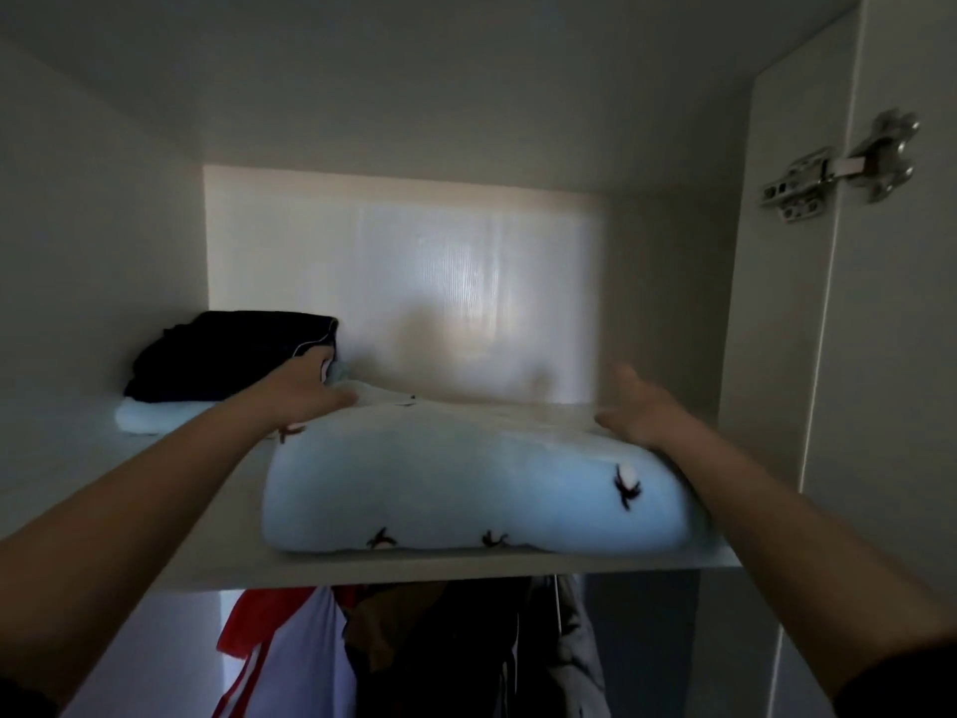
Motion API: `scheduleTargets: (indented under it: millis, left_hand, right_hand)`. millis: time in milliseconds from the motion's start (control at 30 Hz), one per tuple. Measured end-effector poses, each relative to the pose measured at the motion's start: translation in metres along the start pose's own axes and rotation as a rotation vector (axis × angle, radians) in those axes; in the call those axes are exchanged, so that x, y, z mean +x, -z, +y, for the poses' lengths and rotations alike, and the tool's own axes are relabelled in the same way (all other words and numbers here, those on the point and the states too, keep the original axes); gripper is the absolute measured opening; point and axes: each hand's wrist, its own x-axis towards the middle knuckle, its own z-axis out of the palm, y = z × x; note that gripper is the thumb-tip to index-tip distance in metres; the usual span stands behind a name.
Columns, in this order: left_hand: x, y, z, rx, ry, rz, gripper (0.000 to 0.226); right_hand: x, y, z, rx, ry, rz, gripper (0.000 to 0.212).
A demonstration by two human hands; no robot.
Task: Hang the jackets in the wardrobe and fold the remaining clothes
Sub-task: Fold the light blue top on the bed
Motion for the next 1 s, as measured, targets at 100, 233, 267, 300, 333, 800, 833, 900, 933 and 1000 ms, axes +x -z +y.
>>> scheduleTargets:
  millis: [100, 233, 267, 300, 333, 800, 833, 900, 933, 1000]
  left_hand:
    - [-0.041, 0.001, 0.019, 0.043, -0.321, -0.041, 0.031]
    - [-0.091, -0.023, 0.019, 0.498, -0.621, 0.071, 0.067]
    - [-0.097, -0.026, 0.016, 0.584, -0.65, 0.117, 0.081]
    - [-0.101, -0.029, 0.013, 0.663, -0.671, 0.133, 0.089]
    - [-0.102, -0.033, 0.011, 0.726, -0.694, 0.144, 0.095]
    - [0.05, -0.076, -0.011, 0.815, -0.625, 0.023, 0.1]
    - [0.063, -0.078, -0.013, 0.814, -0.617, 0.019, 0.1]
    - [0.088, -0.081, -0.02, 0.815, -0.597, 0.006, 0.099]
    - [0.099, -0.082, -0.023, 0.822, -0.584, 0.0, 0.099]
    - [0.12, -0.085, -0.031, 0.834, -0.562, 0.006, 0.098]
  right_hand:
    - [-0.034, -0.002, -0.024, 0.032, 0.211, 0.018, 0.059]
    - [-0.094, -0.026, -0.039, -0.066, 0.462, -0.035, 0.059]
    - [-0.103, -0.03, -0.039, -0.155, 0.495, 0.002, 0.065]
    - [-0.11, -0.034, -0.04, -0.236, 0.513, 0.031, 0.07]
    - [-0.114, -0.038, -0.04, -0.3, 0.521, 0.042, 0.076]
    - [0.034, -0.083, -0.05, -0.499, 0.374, -0.246, 0.096]
    - [0.047, -0.087, -0.052, -0.51, 0.346, -0.272, 0.097]
    - [0.075, -0.098, -0.057, -0.534, 0.3, -0.288, 0.097]
    - [0.088, -0.104, -0.06, -0.548, 0.281, -0.288, 0.096]
    - [0.11, -0.119, -0.066, -0.557, 0.238, -0.283, 0.096]
